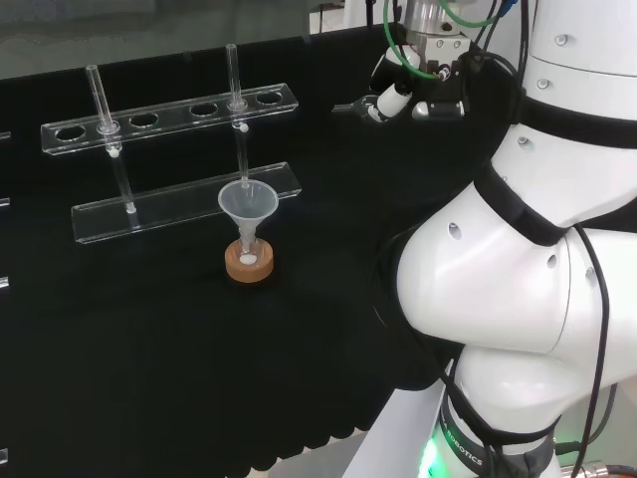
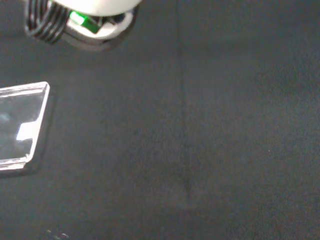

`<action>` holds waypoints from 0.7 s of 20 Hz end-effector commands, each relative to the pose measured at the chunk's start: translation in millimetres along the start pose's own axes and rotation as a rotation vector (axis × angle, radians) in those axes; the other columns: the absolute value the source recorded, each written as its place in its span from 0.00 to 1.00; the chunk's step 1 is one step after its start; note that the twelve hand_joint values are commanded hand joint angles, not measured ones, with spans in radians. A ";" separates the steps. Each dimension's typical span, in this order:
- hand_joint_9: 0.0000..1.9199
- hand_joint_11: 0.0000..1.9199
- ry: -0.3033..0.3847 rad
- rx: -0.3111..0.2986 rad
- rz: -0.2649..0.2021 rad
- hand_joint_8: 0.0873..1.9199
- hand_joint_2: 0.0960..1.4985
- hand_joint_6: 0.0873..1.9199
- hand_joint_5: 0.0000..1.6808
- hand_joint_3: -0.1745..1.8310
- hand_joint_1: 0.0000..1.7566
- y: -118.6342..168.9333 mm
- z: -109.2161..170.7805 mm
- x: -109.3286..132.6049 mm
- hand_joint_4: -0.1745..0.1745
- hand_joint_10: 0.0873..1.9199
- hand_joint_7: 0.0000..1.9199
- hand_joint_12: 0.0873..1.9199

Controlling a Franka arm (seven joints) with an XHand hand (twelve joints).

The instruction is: Put the weighing funnel back on the table.

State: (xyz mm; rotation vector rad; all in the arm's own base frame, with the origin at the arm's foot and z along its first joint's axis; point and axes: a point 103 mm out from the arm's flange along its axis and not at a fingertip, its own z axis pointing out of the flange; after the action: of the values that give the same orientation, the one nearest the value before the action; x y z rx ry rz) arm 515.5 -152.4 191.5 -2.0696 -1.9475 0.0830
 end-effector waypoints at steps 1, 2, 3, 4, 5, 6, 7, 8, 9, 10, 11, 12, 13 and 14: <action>0.58 0.47 -0.004 0.018 -0.001 0.28 0.44 0.37 0.72 0.39 0.63 14.6 18.5 -10.6 1.00 0.08 0.39 0.52; 0.58 0.47 -0.005 0.024 -0.003 0.28 0.44 0.37 0.72 0.39 0.63 17.1 23.4 -11.7 1.00 0.08 0.39 0.52; 0.58 0.47 -0.007 0.029 -0.005 0.28 0.44 0.37 0.72 0.39 0.63 19.1 27.5 -12.1 1.00 0.08 0.39 0.52; 0.58 0.47 -0.014 0.035 -0.008 0.28 0.44 0.37 0.72 0.39 0.63 21.2 31.6 -11.7 1.00 0.08 0.39 0.52; 0.58 0.47 -0.020 0.041 -0.010 0.28 0.44 0.37 0.72 0.39 0.63 23.2 35.5 -11.3 1.00 0.08 0.39 0.52; 0.58 0.47 -0.020 0.048 -0.012 0.28 0.44 0.37 0.72 0.39 0.63 25.4 39.8 -10.8 1.00 0.08 0.39 0.52; 0.58 0.47 -0.021 0.054 -0.013 0.28 0.44 0.37 0.72 0.39 0.63 27.3 43.4 -10.4 1.00 0.08 0.39 0.52; 0.58 0.47 -0.020 0.059 -0.013 0.28 0.44 0.37 0.72 0.39 0.63 29.5 47.1 -10.0 1.00 0.08 0.39 0.52; 0.58 0.47 -0.020 0.064 -0.013 0.28 0.44 0.37 0.72 0.39 0.63 31.6 50.5 -9.7 1.00 0.08 0.39 0.52; 0.58 0.47 -0.019 0.069 -0.014 0.28 0.44 0.37 0.72 0.39 0.63 33.5 53.5 -9.5 1.00 0.08 0.39 0.52; 0.58 0.47 -0.019 0.074 -0.014 0.28 0.44 0.37 0.72 0.39 0.63 35.5 56.6 -9.4 1.00 0.07 0.39 0.52; 0.58 0.47 -0.017 0.078 -0.014 0.28 0.44 0.37 0.72 0.39 0.63 37.2 59.3 -9.4 1.00 0.07 0.39 0.52; 0.58 0.47 -0.018 0.082 -0.014 0.28 0.44 0.37 0.72 0.39 0.63 38.9 62.1 -9.4 1.00 0.07 0.39 0.52; 0.58 0.47 -0.018 0.086 -0.014 0.28 0.44 0.37 0.72 0.39 0.63 40.3 64.6 -9.5 1.00 0.07 0.39 0.52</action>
State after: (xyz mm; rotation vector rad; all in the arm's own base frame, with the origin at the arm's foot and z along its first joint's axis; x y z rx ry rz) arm 531.2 -152.9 133.4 -2.0177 -1.9338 0.1512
